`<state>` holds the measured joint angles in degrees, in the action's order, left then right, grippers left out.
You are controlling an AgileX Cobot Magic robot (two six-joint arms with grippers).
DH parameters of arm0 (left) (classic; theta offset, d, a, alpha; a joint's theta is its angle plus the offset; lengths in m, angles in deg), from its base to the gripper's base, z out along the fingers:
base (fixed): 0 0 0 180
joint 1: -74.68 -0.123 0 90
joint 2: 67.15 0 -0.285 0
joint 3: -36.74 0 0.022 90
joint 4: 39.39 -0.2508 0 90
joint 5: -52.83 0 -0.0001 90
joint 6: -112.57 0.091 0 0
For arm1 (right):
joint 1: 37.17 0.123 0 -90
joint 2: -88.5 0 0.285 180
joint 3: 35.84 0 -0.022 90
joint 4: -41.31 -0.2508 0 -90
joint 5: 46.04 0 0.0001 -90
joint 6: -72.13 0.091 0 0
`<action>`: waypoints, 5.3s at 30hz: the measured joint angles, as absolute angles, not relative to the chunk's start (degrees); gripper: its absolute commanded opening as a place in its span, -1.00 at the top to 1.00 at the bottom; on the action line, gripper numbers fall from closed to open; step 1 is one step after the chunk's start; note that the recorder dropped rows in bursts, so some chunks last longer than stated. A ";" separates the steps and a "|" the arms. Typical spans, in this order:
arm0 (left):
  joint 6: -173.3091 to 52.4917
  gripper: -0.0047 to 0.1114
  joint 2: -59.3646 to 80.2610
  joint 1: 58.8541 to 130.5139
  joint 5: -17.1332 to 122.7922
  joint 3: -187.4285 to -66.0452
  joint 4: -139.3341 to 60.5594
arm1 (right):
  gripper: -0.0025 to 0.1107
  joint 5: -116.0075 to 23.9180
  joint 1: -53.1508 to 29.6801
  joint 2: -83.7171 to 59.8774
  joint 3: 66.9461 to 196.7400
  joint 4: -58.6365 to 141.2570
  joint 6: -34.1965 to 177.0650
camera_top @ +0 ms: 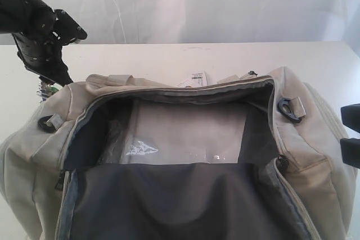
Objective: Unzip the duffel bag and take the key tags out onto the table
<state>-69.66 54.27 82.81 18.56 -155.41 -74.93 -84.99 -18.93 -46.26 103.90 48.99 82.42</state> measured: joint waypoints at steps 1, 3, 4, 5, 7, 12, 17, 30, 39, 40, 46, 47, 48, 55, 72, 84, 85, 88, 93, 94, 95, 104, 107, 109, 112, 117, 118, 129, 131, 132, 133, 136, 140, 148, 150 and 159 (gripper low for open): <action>-69.77 -0.21 54.00 82.81 18.28 -155.41 -74.93 | 0.96 -84.99 -18.93 -46.26 103.90 48.99 82.42; -69.84 -0.22 53.10 82.81 17.54 -155.41 -74.37 | 0.96 -84.99 -18.93 -46.26 103.90 48.99 82.42; -69.89 -0.22 52.60 82.81 17.12 -155.41 -74.02 | 0.96 -84.99 -18.93 -46.26 103.90 48.99 82.42; -69.89 -0.22 51.93 82.81 16.85 -155.41 -73.28 | 0.96 -84.99 -18.93 -46.26 103.90 48.99 82.42; -69.89 -0.22 50.43 82.81 16.48 -155.41 -71.81 | 0.96 -84.99 -18.93 -46.26 103.90 48.99 82.47; -69.89 -0.22 46.80 82.81 16.13 -155.41 -67.26 | 0.96 -84.90 -18.93 -46.26 103.90 48.99 82.47; -65.07 -0.22 43.65 82.81 13.22 -155.41 -60.09 | 0.96 -84.90 -18.93 -46.26 103.90 48.99 82.63; -47.04 -0.09 42.92 82.81 0.90 -147.55 -33.42 | 0.96 -84.90 -18.93 -46.26 103.90 48.90 83.30; -40.74 -0.09 44.03 83.86 7.52 -136.01 -25.32 | 0.96 -84.90 -18.93 -46.26 103.90 48.86 83.30; -40.60 -0.09 44.03 84.25 8.30 -134.98 -25.24 | 0.96 -84.90 -18.93 -46.26 103.90 48.86 83.30; -39.61 -0.09 43.57 86.14 9.68 -133.03 -25.49 | 0.96 -84.90 -18.93 -46.26 103.90 48.76 83.30; -39.61 -0.09 43.32 86.13 8.80 -133.47 -25.49 | 0.96 -84.90 -18.93 -46.26 103.90 48.76 83.43; -39.61 -0.09 43.07 86.28 7.72 -134.12 -25.60 | 0.96 -84.90 -18.93 -46.26 103.90 48.76 83.43; -41.04 -0.09 37.33 86.61 0.65 -140.81 -28.11 | 0.96 -84.90 -18.93 -46.26 103.90 48.76 83.43; -49.06 0.20 21.17 87.01 -4.45 -155.26 -31.70 | 0.96 -84.90 -18.93 -46.26 103.90 48.76 83.43; -51.65 0.92 -2.44 87.01 -2.05 -145.54 -28.35 | 0.96 -84.90 -18.93 -46.26 103.90 48.76 83.33; -51.91 0.92 -4.64 87.01 -1.33 -143.36 -27.92 | 0.96 -84.90 -18.93 -46.26 103.90 48.76 83.33; -52.15 0.92 -14.40 87.01 -0.15 -133.45 -23.86 | 0.96 -84.90 -18.93 -46.26 103.90 48.76 83.33; -51.79 0.92 -22.87 87.01 5.98 -122.51 -23.24 | 0.96 -84.44 -18.93 -46.26 103.90 48.76 83.22; -51.79 0.92 -23.03 87.01 7.86 -120.60 -23.55 | 0.96 -84.44 -18.93 -46.26 103.90 48.76 83.22; -51.79 0.92 -23.03 87.01 9.90 -118.51 -23.80 | 0.96 -84.13 -18.93 -46.26 103.90 48.76 83.22; -53.85 0.92 -23.03 87.01 11.31 -115.06 -23.57 | 0.96 -83.48 -18.93 -46.26 103.90 47.60 83.22; -53.85 0.92 -23.03 87.01 11.31 -115.06 -23.45 | 0.96 -83.47 -18.93 -46.26 103.90 47.40 83.22; -53.89 0.92 -23.03 87.01 11.31 -115.06 -23.45 | 0.96 -83.47 -18.93 -46.26 103.90 47.40 83.22; -53.89 0.92 -23.03 87.01 11.31 -115.06 -23.45 | 0.96 -83.47 -18.93 -46.26 103.90 47.40 83.22; -53.89 0.92 -23.03 87.01 11.31 -115.06 -23.45 | 0.96 -83.47 -18.93 -46.26 103.90 47.40 83.22; -53.89 0.92 -23.03 87.01 11.31 -115.06 -23.45 | 0.96 -83.47 -18.93 -46.26 103.90 47.40 83.22; -53.89 0.92 -28.88 86.07 11.42 -115.06 -23.45 | 0.96 -83.47 -18.93 -46.26 103.90 47.40 83.22; -53.89 0.92 -31.88 84.83 11.42 -115.06 -23.45 | 0.96 -83.47 -18.93 -46.26 103.90 47.40 83.22; -53.89 0.92 -33.07 84.33 11.42 -115.06 -23.45 | 0.96 -83.47 -18.93 -46.26 103.90 47.40 83.22; -53.89 0.92 -34.28 83.71 11.42 -115.06 -23.57 | 0.96 -83.47 -18.93 -46.26 103.90 47.40 83.22; -53.89 0.92 -38.90 81.98 11.42 -115.06 -23.94 | 0.96 -83.47 -18.93 -46.26 103.90 47.40 83.22; -53.89 0.92 -45.46 79.27 11.42 -115.06 -23.94 | 0.96 -83.47 -18.93 -46.26 103.90 47.40 83.22; -53.89 0.92 -56.26 73.49 11.30 -114.85 -23.94 | 0.96 -83.47 -18.93 -46.26 103.90 47.40 83.22; -53.89 0.92 -58.35 72.01 11.18 -114.84 -23.94 | 0.96 -83.47 -18.93 -46.26 103.90 47.40 83.22; -53.89 0.92 -59.05 70.82 11.09 -113.36 -23.94 | 0.96 -83.35 -18.93 -46.26 103.90 47.40 83.22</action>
